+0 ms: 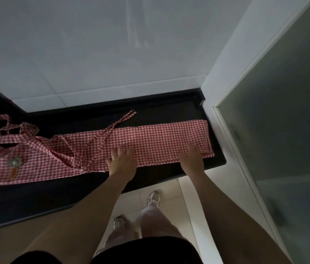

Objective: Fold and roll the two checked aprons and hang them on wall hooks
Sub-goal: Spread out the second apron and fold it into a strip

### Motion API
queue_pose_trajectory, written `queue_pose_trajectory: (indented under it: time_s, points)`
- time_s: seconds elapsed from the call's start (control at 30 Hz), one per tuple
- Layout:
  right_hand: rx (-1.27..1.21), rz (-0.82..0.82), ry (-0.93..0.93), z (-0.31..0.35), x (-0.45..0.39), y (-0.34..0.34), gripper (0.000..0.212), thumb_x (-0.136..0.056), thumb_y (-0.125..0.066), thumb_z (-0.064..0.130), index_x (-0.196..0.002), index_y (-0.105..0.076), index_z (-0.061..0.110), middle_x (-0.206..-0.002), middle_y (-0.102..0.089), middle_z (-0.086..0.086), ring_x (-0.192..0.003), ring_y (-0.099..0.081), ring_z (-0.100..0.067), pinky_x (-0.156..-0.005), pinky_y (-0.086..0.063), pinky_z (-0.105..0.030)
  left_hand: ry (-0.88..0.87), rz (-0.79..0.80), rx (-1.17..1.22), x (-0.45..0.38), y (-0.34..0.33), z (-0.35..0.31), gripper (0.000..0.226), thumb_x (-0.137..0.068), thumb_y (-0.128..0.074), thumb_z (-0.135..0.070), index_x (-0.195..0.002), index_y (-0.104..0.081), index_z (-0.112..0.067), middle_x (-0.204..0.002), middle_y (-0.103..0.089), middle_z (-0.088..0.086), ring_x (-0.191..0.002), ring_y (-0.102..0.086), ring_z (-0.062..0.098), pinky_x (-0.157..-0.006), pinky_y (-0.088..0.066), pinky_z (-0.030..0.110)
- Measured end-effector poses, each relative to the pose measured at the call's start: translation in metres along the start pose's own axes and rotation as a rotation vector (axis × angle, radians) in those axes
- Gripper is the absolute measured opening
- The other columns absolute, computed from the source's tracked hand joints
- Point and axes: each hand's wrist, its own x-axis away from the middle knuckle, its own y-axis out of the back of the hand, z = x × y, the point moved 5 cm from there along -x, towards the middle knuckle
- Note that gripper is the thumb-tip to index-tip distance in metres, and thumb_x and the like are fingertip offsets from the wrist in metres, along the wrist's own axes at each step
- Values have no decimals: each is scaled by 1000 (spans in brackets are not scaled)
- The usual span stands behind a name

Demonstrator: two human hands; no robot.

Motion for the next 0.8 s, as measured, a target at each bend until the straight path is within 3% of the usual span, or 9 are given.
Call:
queue_pose_trajectory:
  time_s: [0.07, 0.17, 0.27, 0.33, 0.4, 0.47, 0.53, 0.6, 0.8]
  points:
    - [20, -35, -69, -12, -6, 10, 18, -91, -50, 18, -108, -52, 12, -108, -45, 0, -95, -49, -17, -76, -41, -29, 38, 43, -2, -6, -4, -1, 54, -100, -36, -42, -148, -18, -28, -158, -12, 13, -144, -13, 42, -112, -26, 61]
    - [30, -80, -205, -29, -10, 20, 15, -88, -46, 18, -99, -52, 10, -102, -53, -6, -83, -52, -19, -66, -39, -26, 66, 37, -23, -10, -5, 0, 56, -99, -33, -48, -149, -15, -30, -157, -12, 14, -142, -15, 43, -109, -30, 62]
    - [225, -119, -300, -33, -9, 25, 20, -87, -46, 19, -97, -58, 8, -100, -62, -10, -88, -59, -25, -81, -50, -37, 112, 22, -19, -16, -2, 0, 53, -96, -36, -55, -142, -24, -32, -151, -22, 12, -135, -25, 41, -103, -36, 62]
    - [488, -129, -368, -28, -7, 28, 32, -88, -51, 26, -112, -59, 6, -116, -61, -14, -106, -57, -31, -96, -46, -44, 137, -17, -44, -19, 5, -2, 53, -92, -42, -59, -137, -33, -31, -145, -29, 13, -130, -31, 37, -101, -37, 59]
    - [566, -140, -298, -14, -7, 29, 37, -89, -54, 29, -119, -56, 8, -127, -55, -15, -116, -51, -32, -101, -42, -47, 77, -68, -68, -22, 10, -5, 62, -87, -51, -61, -138, -36, -30, -145, -28, 13, -132, -30, 35, -103, -37, 58]
    - [487, -49, -191, -4, -9, 18, 48, -89, -57, 40, -130, -48, 15, -136, -48, -16, -124, -47, -35, -104, -39, -52, -22, -20, -49, -27, 7, -6, 86, -78, -59, -69, -148, -22, -35, -156, -12, 11, -142, -17, 40, -107, -30, 63]
    - [443, 162, -185, -6, -10, -2, 81, -83, -60, 62, -146, -27, 25, -150, -30, -18, -136, -34, -41, -109, -33, -57, -59, 88, -88, -32, 1, -2, 107, -72, -59, -78, -152, 2, -41, -162, 11, 7, -146, 3, 45, -110, -20, 67]
    - [468, 277, -201, -12, -11, -12, 104, -74, -63, 73, -152, -9, 30, -157, -14, -19, -142, -21, -45, -110, -30, -57, -62, 141, -135, -35, -2, 1, 113, -69, -56, -82, -151, 12, -43, -161, 22, 6, -146, 10, 47, -110, -16, 69]
    - [473, 304, -137, -11, -43, -12, 117, -68, -63, 79, -152, 5, 33, -161, 2, -17, -146, -9, -45, -113, -26, -57, -15, 153, -149, -50, 1, -1, 112, -72, -48, -85, -149, 21, -42, -159, 29, 8, -145, 16, 47, -112, -13, 69]
